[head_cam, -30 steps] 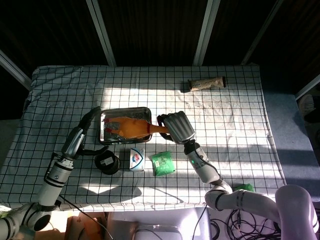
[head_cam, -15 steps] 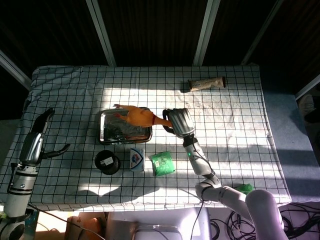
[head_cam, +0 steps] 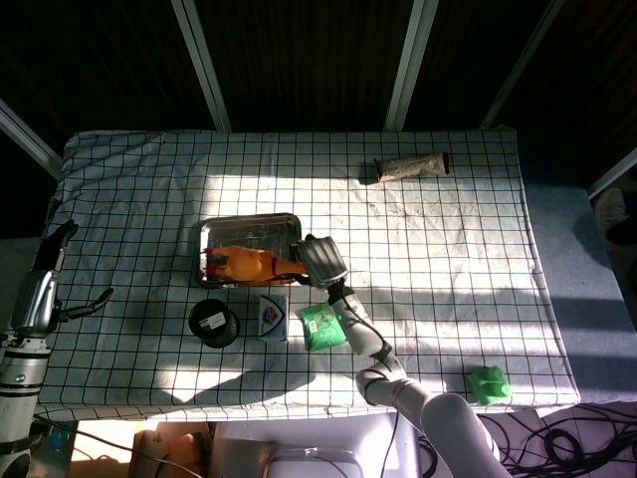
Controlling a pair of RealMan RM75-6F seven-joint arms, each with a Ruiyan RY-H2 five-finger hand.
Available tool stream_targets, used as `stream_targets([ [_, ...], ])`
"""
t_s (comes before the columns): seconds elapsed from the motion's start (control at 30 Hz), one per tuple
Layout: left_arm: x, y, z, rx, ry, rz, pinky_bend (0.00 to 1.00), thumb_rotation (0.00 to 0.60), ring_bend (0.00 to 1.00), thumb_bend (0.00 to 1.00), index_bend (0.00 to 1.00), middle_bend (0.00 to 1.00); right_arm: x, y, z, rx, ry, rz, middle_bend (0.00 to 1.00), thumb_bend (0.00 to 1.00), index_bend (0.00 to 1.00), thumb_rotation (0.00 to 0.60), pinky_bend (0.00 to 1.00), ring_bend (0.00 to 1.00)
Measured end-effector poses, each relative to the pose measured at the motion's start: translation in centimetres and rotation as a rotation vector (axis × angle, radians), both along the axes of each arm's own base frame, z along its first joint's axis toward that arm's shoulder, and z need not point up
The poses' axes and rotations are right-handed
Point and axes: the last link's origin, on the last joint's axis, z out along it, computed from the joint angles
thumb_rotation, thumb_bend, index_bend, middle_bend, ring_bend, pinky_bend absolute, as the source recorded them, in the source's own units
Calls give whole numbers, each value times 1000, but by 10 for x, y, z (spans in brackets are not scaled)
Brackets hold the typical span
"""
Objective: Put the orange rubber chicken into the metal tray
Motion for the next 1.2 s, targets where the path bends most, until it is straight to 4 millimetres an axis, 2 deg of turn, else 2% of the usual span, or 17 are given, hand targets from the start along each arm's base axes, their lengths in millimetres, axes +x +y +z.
stream_targets([
  [0.07,-1,0,0,-1,-1,0,0,582,0,220,0,0,-2,0,-4,12,25,-20,91,245,19,600,87,47],
  [0.13,-1,-1,0,0,-2,-1,0,584,0,221,0,0,-5,-1,-4,11,47,-35,7,188,0,600,9,0],
  [0.43,-1,0,-1,5,-4,6,0,584,0,220,0,0,-21,-13,11,-92,117,-93,0,45,0,600,0,0],
  [0.6,1,-2,0,9,4,1,0,587,0,226,0,0,-25,-17,20,-108,74,-89,0,18,0,600,0,0],
  [0.83,5,-11,5,22,13,-13,0,587,0,230,0,0,-40,-20,49,-134,42,-27,0,10,0,600,0,0],
  [1.03,8,-24,7,8,58,-23,0,588,0,241,0,0,-49,-3,80,-102,0,44,0,5,0,600,0,0],
  [1.2,9,-37,11,-7,130,-15,0,600,0,254,0,0,-63,29,121,-65,13,84,0,5,0,600,0,0],
])
